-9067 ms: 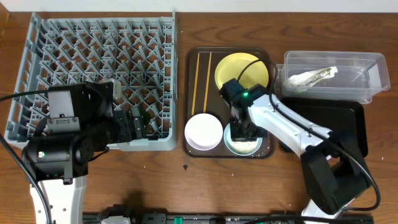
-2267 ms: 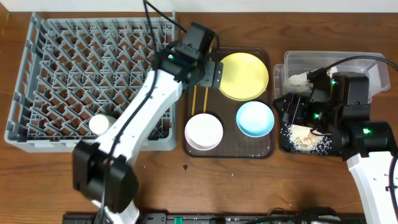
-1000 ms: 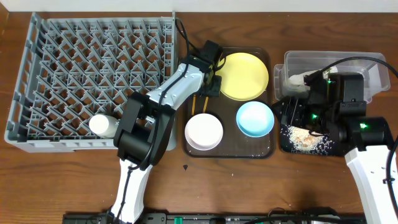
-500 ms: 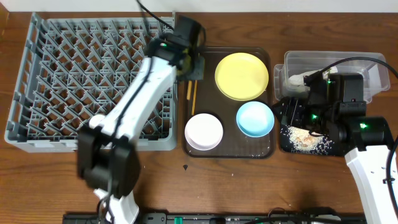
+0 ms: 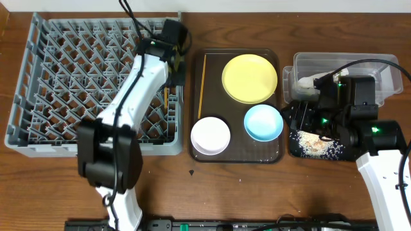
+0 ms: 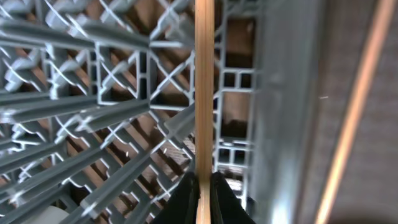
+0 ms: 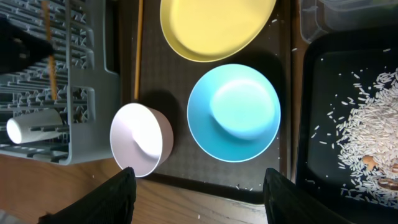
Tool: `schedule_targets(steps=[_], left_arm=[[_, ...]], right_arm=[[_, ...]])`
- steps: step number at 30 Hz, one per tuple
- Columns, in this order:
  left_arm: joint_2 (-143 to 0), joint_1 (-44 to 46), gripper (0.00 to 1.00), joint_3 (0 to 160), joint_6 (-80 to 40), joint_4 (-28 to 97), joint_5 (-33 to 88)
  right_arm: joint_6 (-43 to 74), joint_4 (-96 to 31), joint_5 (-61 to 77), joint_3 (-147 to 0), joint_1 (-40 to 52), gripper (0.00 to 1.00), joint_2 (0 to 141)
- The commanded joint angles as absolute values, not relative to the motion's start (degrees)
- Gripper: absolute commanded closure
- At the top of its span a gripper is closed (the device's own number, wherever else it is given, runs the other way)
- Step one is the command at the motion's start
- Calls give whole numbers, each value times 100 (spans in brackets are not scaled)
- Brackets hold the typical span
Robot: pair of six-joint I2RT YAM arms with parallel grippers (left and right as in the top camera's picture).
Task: Sort waste into correct bins and load items into the dishwasher
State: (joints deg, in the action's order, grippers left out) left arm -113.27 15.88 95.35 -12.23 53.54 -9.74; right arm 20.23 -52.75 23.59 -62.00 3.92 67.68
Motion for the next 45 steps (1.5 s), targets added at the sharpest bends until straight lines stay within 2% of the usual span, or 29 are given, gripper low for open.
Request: schedule_targets(steps=[1, 6, 10, 12, 16, 17, 22, 24, 26, 41, 45], left_arm=[[-11380, 1573, 85, 9518, -1278, 5367, -991], [-11142, 1584, 83, 9655, -1275, 5450, -862], [-10759, 1603, 83, 9749, -1278, 5387, -259], [-10584, 1686, 83, 9747, -1275, 5227, 95], [-10580, 2078, 83, 9743, -921, 4895, 64], [-10641, 2178, 78, 9738, -834, 4834, 30], [-11246, 2552, 72, 9725, -731, 4486, -696], [-11535, 2576, 66, 9725, -735, 4320, -709], [-11764, 2574, 64, 9725, -731, 4202, -718], [-13019, 2576, 63, 9725, -775, 3590, -709], [-13141, 2580, 67, 9725, -779, 3592, -609]], right_arm=[[2012, -5277, 2403, -6246, 344, 37, 6794], [2012, -5262, 2403, -6246, 344, 36, 6794], [2010, -5260, 2403, -6246, 344, 36, 6794], [2012, -5251, 2403, -6246, 344, 36, 6794], [2010, -5251, 2401, -6246, 344, 36, 6794], [2010, -5251, 2399, -6246, 344, 36, 6794], [2012, -5253, 2401, -6246, 344, 36, 6794], [2012, -5251, 2401, -6246, 344, 36, 6794], [2012, -5251, 2401, -6246, 344, 36, 6794], [2012, -5249, 2399, -6246, 344, 35, 6794], [2010, -5253, 2401, -6246, 344, 35, 6794]])
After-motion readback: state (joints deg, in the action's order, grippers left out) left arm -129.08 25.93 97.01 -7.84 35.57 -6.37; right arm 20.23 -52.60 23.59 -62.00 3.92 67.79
